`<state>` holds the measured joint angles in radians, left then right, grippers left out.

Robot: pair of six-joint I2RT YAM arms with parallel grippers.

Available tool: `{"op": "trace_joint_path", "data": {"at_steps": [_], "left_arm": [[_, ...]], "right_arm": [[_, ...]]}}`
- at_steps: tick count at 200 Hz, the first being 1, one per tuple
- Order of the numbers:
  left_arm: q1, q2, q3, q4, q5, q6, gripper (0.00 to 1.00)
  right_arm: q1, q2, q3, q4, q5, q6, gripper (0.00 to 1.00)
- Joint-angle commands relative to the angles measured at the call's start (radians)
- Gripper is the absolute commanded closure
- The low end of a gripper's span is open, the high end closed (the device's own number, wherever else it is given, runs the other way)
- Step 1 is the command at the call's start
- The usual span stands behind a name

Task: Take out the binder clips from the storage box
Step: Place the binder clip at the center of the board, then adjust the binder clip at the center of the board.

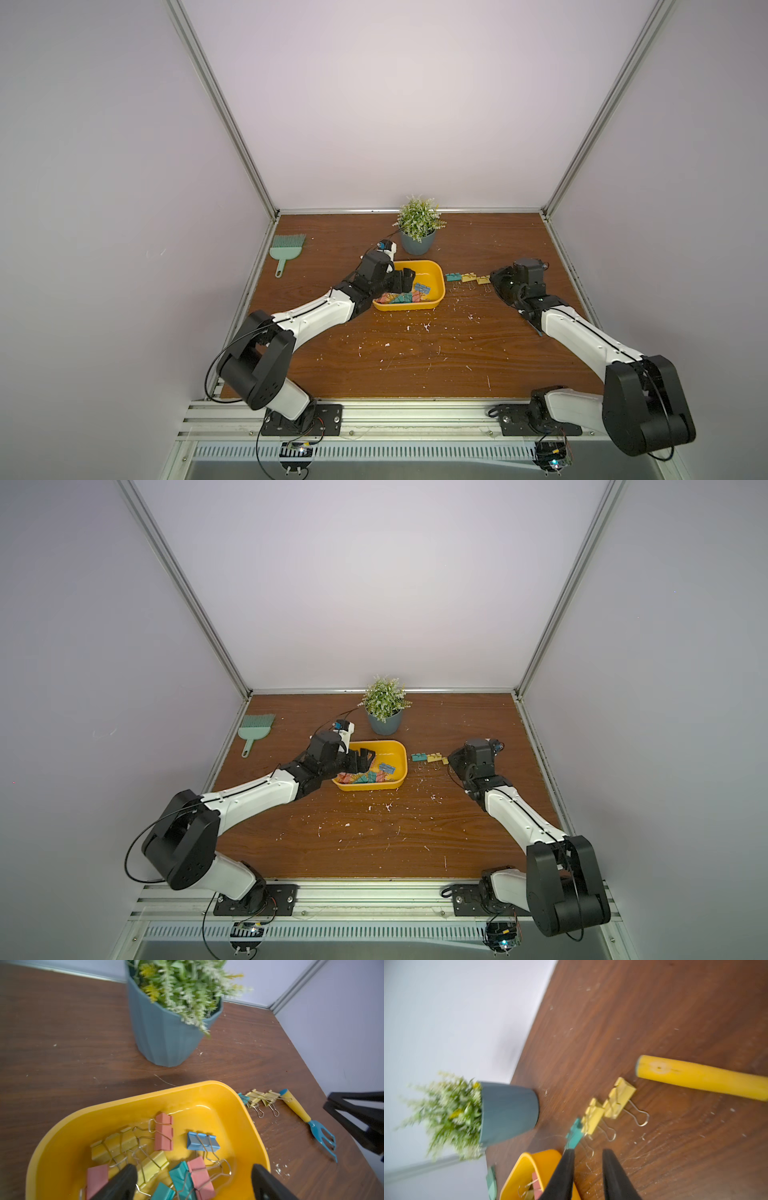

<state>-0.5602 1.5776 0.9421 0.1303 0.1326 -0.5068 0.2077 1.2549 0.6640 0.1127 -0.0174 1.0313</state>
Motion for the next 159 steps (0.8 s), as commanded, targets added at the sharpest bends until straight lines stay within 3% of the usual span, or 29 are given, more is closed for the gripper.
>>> {"op": "trace_joint_path", "data": {"at_steps": [1,30,97,108,133,159], "left_arm": [[0.056,0.093,0.112,-0.098,0.14,0.006,0.23],[0.089,0.233,0.289,-0.261,0.176,0.045,0.35],[0.089,0.389,0.471,-0.404,0.137,0.112,0.4],[0.09,0.404,0.487,-0.408,0.144,0.111,0.4],[0.09,0.423,0.503,-0.416,0.15,0.114,0.41],[0.089,0.429,0.502,-0.41,0.155,0.117,0.41]], "right_arm": [[0.003,0.004,0.047,0.106,-0.26,-0.239,0.69],[0.01,0.026,0.083,0.033,-0.274,-0.316,0.68],[0.054,0.075,0.098,0.024,-0.387,-0.397,0.66],[0.06,0.097,0.135,-0.066,-0.313,-0.432,0.66],[0.047,0.143,0.218,-0.266,-0.019,-0.468,0.64],[-0.007,0.178,0.236,-0.273,-0.006,-0.457,0.63]]}}
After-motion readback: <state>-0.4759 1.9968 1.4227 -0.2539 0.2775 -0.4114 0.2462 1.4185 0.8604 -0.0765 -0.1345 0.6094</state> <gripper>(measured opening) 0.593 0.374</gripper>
